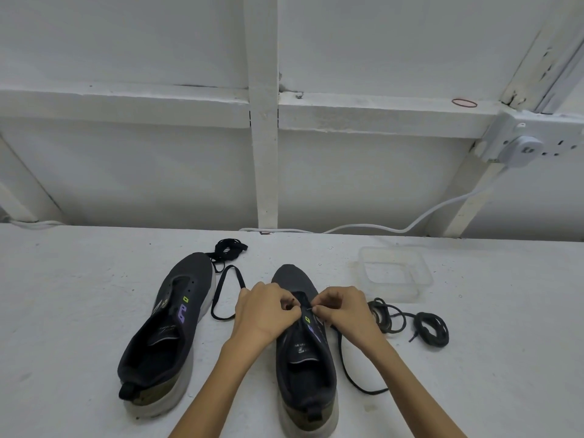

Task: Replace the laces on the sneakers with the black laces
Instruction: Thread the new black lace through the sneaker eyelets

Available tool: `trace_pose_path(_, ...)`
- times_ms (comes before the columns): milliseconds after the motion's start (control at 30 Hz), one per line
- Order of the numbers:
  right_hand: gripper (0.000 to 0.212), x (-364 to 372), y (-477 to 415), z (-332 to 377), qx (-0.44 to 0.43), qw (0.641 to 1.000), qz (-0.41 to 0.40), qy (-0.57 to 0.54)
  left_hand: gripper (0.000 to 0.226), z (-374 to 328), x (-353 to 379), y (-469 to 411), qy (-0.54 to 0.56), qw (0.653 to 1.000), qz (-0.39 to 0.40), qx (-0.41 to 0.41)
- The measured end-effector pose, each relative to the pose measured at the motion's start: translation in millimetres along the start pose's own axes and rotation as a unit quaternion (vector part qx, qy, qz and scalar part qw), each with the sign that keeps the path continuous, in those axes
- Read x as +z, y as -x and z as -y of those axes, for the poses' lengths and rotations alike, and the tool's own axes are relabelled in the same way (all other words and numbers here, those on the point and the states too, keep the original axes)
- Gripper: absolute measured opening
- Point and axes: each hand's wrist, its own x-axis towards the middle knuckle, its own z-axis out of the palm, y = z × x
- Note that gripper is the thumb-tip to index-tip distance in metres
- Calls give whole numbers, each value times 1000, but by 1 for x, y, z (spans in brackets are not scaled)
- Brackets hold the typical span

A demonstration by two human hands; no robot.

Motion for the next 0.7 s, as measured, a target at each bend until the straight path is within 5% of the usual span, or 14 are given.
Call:
trace_pose_path(333, 15, -1, 2, 5, 15, 1000, 13, -9, 13, -4, 1, -7, 57, 997, 36, -41)
trace_pose_path(700, 30, -4, -7, 17, -8, 998, 29, 47, 13, 2, 14, 0, 112, 993, 11, -26)
